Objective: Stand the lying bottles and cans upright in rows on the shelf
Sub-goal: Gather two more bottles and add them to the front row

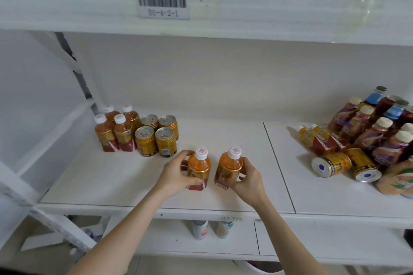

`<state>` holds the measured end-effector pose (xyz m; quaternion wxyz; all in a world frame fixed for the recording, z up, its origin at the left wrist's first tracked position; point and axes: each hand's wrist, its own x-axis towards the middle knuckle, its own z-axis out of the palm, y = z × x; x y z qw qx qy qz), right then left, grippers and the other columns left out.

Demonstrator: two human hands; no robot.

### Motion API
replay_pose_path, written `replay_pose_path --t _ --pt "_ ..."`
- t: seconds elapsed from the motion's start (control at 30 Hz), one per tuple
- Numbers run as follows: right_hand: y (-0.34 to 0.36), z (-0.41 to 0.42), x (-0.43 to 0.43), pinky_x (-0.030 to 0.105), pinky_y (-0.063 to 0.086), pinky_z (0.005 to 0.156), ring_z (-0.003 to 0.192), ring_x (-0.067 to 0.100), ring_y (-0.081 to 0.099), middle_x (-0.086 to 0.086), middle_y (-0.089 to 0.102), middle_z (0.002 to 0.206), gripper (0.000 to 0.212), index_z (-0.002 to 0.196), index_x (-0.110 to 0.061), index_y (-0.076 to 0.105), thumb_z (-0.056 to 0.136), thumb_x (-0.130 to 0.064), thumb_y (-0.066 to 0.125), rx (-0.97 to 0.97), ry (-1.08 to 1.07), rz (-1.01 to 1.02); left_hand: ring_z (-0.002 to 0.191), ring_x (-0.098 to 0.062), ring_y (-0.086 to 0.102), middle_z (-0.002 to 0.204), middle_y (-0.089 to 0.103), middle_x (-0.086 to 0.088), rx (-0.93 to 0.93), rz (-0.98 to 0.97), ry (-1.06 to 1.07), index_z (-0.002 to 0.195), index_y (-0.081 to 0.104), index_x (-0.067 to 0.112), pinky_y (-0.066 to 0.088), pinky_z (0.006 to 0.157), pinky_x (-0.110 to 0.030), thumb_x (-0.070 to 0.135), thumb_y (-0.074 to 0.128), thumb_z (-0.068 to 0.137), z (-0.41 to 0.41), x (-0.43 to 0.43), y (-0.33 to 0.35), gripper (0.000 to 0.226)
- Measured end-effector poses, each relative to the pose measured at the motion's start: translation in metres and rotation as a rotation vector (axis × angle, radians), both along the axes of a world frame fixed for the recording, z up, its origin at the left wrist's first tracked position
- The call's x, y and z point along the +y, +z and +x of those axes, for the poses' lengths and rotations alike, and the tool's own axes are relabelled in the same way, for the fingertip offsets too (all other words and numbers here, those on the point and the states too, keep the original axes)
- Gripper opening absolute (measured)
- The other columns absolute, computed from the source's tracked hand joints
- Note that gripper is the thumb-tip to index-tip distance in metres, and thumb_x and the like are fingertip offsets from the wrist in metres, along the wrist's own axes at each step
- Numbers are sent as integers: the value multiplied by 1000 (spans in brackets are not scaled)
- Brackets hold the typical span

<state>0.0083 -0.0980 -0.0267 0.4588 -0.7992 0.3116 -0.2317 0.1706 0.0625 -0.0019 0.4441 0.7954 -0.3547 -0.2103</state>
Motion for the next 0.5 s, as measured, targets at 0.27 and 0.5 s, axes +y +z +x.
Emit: replay_pose_path --t 0.27,0.5 --pt "-2 49 49 5 41 71 90 -10 58 -27 61 96 63 110 -38 53 56 -37 85 39 83 9 113 -16 56 122 61 6 1 -19 38 131 47 31 47 97 -38 27 87 62 36 50 -2 80" --pt "-6 107 110 8 42 75 94 5 60 -17 65 104 65 114 -31 55 56 -36 86 39 60 34 112 -13 53 116 57 13 -16 18 11 121 47 39 46 94 -35 28 87 63 97 106 3 72"
